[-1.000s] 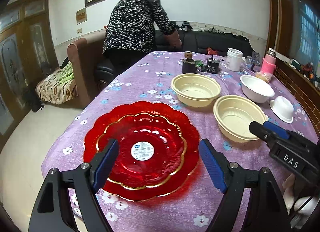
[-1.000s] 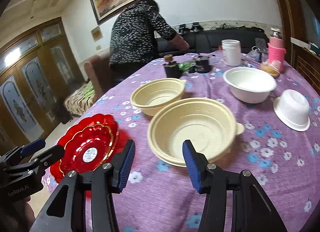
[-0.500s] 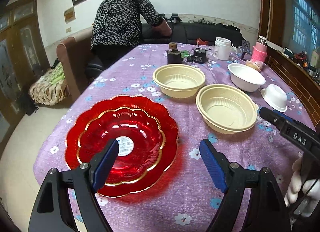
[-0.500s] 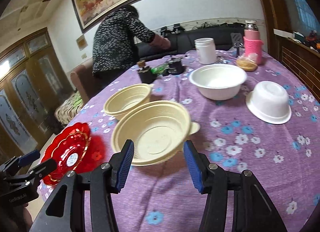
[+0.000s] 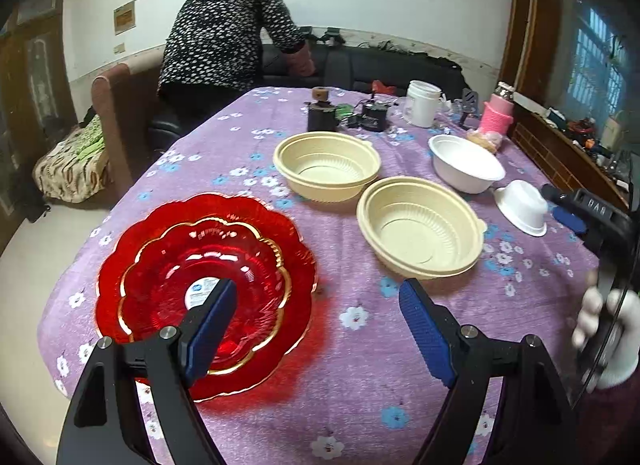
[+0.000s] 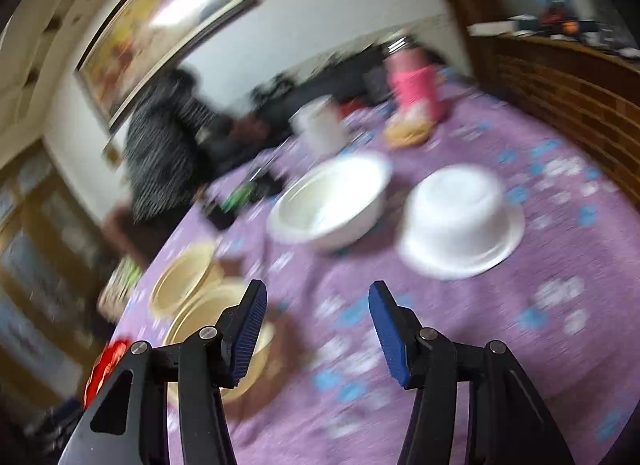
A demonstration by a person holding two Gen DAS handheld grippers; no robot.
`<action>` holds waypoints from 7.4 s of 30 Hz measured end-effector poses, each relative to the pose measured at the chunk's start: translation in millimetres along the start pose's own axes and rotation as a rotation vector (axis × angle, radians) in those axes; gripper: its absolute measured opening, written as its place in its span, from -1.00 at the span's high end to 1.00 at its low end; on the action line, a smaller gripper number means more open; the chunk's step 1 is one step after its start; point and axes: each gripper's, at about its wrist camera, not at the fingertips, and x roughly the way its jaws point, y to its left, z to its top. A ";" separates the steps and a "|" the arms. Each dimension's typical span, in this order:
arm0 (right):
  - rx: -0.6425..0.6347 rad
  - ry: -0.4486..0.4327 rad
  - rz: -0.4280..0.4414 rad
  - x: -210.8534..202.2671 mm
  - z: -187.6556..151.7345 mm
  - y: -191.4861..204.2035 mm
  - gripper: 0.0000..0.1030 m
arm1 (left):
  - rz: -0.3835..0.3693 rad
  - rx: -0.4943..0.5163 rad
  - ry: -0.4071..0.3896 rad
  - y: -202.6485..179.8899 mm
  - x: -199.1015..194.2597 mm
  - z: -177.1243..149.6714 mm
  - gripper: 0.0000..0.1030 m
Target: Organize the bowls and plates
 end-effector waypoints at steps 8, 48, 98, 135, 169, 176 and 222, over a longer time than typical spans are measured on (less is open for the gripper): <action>0.117 -0.023 -0.201 9.4 46.0 -93.5 -0.16 | -0.122 0.036 -0.005 -32.5 7.3 3.7 -0.64; 0.094 0.357 0.220 93.9 11.9 -75.6 -0.22 | -0.327 0.206 0.187 -132.1 53.2 -24.2 -0.63; 0.174 0.021 -0.118 -44.4 -16.9 -115.2 -0.35 | -0.172 0.193 0.197 -208.2 116.1 -16.0 -0.88; 0.158 0.013 -0.226 -74.9 0.3 -125.8 -0.36 | -0.687 0.220 -0.030 -261.6 27.5 64.3 -0.94; -0.170 0.421 0.154 -77.3 -123.8 4.1 0.73 | -0.547 0.088 0.391 -109.3 53.4 -62.4 0.60; -0.299 0.352 0.217 -78.8 -99.7 67.6 0.73 | -0.453 0.007 0.239 -56.9 19.5 -25.6 0.58; -0.492 0.211 0.300 29.0 -100.2 250.6 -0.72 | -0.130 -0.150 -0.244 110.9 -49.3 22.2 -1.00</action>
